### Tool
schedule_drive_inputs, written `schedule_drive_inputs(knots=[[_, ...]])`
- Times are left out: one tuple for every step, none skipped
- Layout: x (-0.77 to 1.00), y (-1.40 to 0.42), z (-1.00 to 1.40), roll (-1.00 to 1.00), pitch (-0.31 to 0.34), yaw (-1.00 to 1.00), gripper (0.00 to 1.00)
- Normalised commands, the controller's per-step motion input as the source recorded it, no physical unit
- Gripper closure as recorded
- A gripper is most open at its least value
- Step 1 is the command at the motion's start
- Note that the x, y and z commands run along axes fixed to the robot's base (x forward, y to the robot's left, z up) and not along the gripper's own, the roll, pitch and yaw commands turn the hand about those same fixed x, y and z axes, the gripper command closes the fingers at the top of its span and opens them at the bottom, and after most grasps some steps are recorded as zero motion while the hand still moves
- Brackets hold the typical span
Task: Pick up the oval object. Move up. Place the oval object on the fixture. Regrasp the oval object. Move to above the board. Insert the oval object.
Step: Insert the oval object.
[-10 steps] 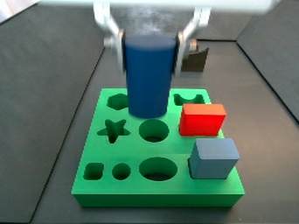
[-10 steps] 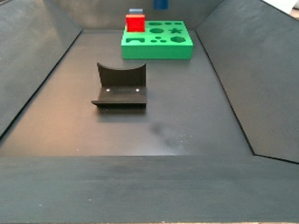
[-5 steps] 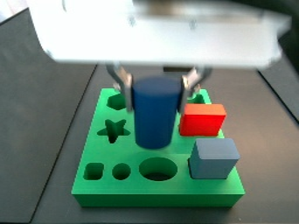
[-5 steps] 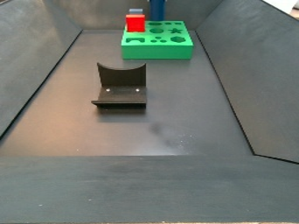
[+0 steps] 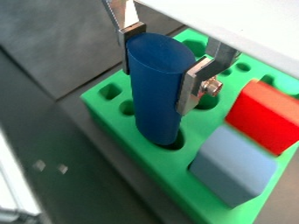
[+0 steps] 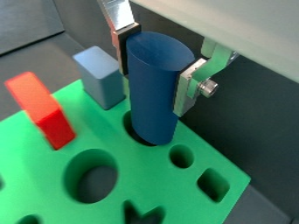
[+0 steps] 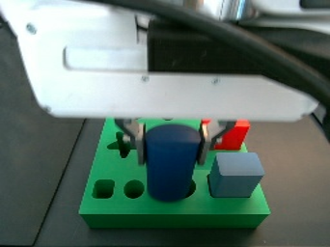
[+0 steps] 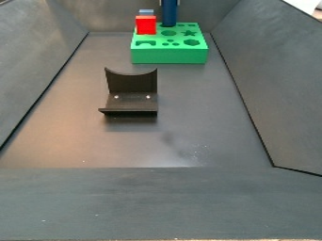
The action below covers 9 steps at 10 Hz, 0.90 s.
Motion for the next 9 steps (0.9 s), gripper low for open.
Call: schedule_drive_inputs(knots=[[-0.03, -0.11, -0.22, 0.0, -0.02, 0.01, 1.0], [0.11, 0.0, -0.71, -0.02, -0.073, 0.12, 1.0], [0.17, 0.0, -0.89, 0.0, -0.117, 0.22, 1.0], [0.11, 0.0, -0.77, 0.02, -0.109, 0.19, 1.0], [0.0, 0.0, -0.13, 0.02, 0.0, 0.0, 1.0], [0.24, 0.03, -0.61, 0.0, 0.0, 0.08, 1.0], [0.37, 0.12, -0.68, 0.01, 0.0, 0.07, 1.0], [0.26, 0.16, -0.66, 0.03, 0.0, 0.05, 1.0], [0.2, 0.11, -0.69, 0.01, 0.0, 0.02, 1.0]])
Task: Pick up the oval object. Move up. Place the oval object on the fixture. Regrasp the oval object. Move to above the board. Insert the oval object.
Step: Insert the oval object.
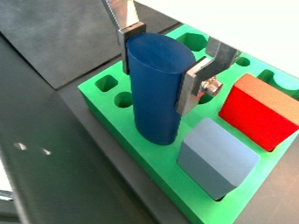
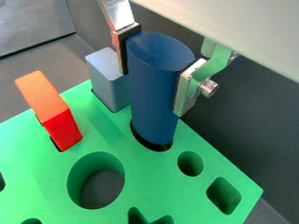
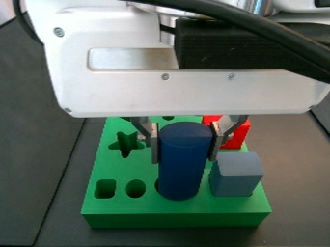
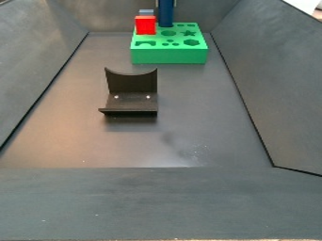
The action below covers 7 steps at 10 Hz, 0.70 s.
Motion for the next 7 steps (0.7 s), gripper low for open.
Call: schedule_drive_inputs(knots=[[0.17, 0.09, -0.73, 0.04, 0.0, 0.01, 1.0], [0.0, 0.2, -0.67, 0.13, 0.0, 0.13, 1.0], [0.0, 0.21, -0.69, 0.08, -0.006, 0.19, 1.0], [-0.14, 0.12, -0.78, 0.08, -0.059, 0.15, 1.0], [-0.52, 0.0, -0.72, 0.03, -0.149, 0.02, 1.0], [-0.35, -0.4, -0.65, 0.0, -0.171, 0.1, 1.0], [-0.09, -0.45, -0.7, 0.0, -0.051, 0.15, 1.0]])
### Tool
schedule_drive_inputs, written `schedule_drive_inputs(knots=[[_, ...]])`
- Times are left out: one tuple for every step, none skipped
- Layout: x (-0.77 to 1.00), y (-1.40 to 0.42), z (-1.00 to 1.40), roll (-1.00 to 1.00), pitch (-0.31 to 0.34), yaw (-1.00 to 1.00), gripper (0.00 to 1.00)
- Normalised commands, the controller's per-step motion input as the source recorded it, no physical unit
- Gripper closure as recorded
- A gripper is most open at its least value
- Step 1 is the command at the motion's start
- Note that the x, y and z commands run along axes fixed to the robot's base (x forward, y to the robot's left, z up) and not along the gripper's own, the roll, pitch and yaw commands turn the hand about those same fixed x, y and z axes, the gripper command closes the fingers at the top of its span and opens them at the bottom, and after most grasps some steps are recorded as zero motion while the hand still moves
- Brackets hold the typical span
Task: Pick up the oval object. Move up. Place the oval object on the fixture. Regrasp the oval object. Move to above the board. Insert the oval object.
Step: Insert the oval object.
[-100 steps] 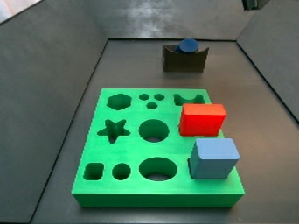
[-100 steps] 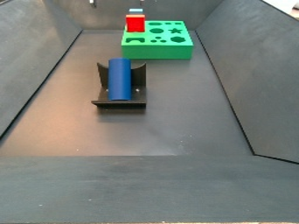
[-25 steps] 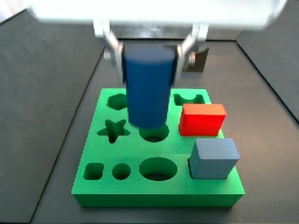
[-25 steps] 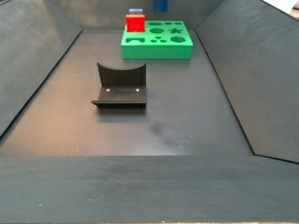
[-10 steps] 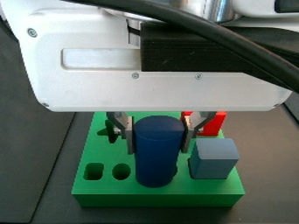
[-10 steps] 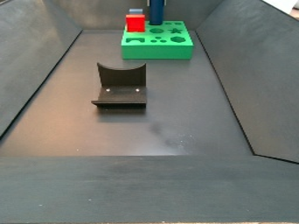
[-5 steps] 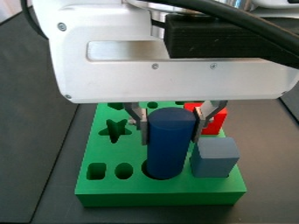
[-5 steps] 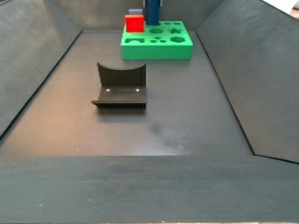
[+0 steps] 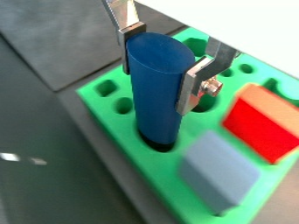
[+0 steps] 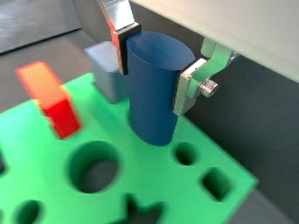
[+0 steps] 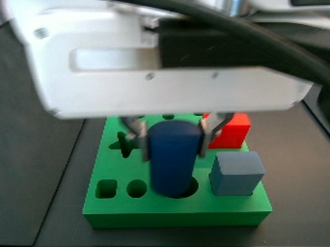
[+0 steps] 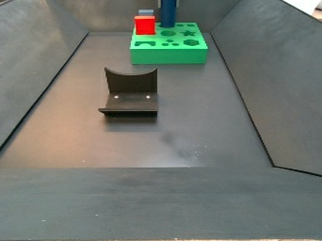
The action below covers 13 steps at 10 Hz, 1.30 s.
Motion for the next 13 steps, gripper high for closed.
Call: schedule_drive_inputs(knots=[[0.0, -0.35, -0.71, -0.02, -0.009, 0.08, 1.0], [0.17, -0.02, -0.79, -0.02, -0.039, 0.0, 1.0], [0.27, 0.12, -0.83, 0.0, -0.033, 0.0, 1.0], [0.07, 0.34, -0.7, 0.0, -0.023, 0.0, 1.0], [0.06, 0.11, 0.0, -0.06, 0.0, 0.03, 1.0], [0.0, 0.0, -0.07, 0.0, 0.0, 0.0, 1.0], [-0.17, 0.04, -0.45, 0.12, -0.001, 0.05, 1.0], [-0.25, -0.03, -0.87, 0.25, -0.083, 0.09, 1.0], [-0.25, -0.06, -0.85, 0.26, -0.114, 0.1, 1.0], [-0.12, -0.11, -0.79, 0.26, -0.136, 0.03, 1.0], [-0.22, -0.03, -0.52, 0.14, -0.347, 0.0, 1.0], [0.0, 0.0, 0.0, 0.0, 0.007, 0.0, 1.0], [0.0, 0.0, 0.0, 0.0, 0.0, 0.0, 1.0]])
